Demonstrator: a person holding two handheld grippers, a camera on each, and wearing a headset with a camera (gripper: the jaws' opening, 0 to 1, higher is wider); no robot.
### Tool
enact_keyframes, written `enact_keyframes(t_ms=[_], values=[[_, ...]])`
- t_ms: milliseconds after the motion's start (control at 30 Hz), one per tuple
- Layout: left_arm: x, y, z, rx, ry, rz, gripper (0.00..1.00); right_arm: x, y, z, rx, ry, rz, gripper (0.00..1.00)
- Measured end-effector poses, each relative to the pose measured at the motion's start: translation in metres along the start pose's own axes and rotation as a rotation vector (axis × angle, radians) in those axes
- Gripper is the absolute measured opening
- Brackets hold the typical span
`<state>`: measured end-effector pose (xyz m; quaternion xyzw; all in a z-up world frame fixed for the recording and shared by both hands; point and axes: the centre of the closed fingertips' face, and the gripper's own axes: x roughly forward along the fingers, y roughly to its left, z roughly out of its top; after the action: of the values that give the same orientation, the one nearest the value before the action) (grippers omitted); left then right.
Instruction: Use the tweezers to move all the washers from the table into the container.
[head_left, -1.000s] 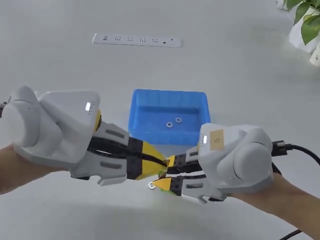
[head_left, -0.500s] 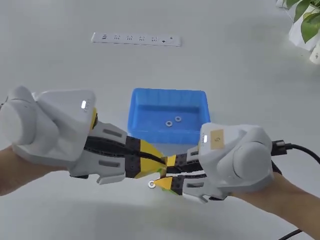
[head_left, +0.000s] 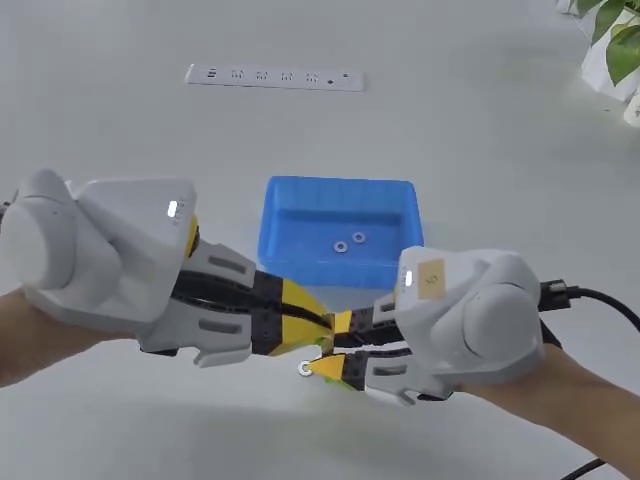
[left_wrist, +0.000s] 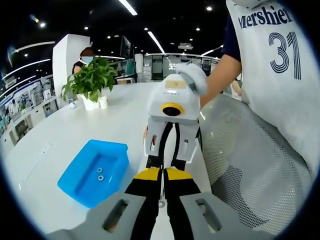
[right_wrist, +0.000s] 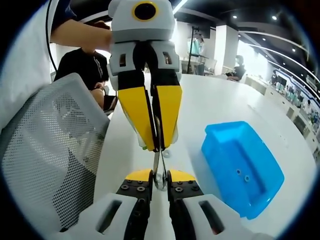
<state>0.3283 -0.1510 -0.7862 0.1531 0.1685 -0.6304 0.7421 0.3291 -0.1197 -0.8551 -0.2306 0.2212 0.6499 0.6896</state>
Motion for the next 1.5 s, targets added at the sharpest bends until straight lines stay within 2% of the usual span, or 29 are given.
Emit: enact_keyframes(t_ms=[233, 267, 700, 867, 1000, 1167, 1300, 1400, 1500], values=[[-0.001, 0.0, -0.003, -0.019, -0.005, 0.009, 0.05, 0.002, 0.001, -0.001, 0.001, 0.006, 0.005, 0.12], [-0.002, 0.0, -0.003, -0.028, -0.017, 0.009, 0.05, 0.002, 0.002, -0.001, 0.001, 0.006, 0.005, 0.12], [-0.002, 0.0, -0.003, -0.046, -0.024, 0.012, 0.05, 0.003, 0.002, -0.007, 0.009, 0.014, 0.017, 0.11], [-0.003, 0.0, -0.004, -0.041, -0.015, 0.013, 0.05, 0.004, 0.002, -0.007, 0.001, 0.015, 0.02, 0.11], [-0.004, -0.002, -0.005, -0.025, 0.007, 0.01, 0.05, 0.004, 0.003, -0.006, -0.014, 0.023, 0.01, 0.1], [-0.011, -0.002, 0.004, -0.007, -0.001, 0.019, 0.05, -0.003, 0.0, 0.003, -0.034, 0.012, -0.008, 0.1], [-0.018, 0.002, 0.018, 0.011, -0.022, 0.028, 0.05, -0.011, -0.004, 0.016, -0.041, -0.013, -0.024, 0.1], [-0.025, 0.009, 0.03, 0.039, -0.036, 0.039, 0.05, -0.019, -0.014, 0.028, -0.064, -0.032, -0.057, 0.1], [-0.031, 0.016, 0.038, 0.061, -0.044, 0.052, 0.05, -0.027, -0.024, 0.036, -0.083, -0.041, -0.085, 0.1]])
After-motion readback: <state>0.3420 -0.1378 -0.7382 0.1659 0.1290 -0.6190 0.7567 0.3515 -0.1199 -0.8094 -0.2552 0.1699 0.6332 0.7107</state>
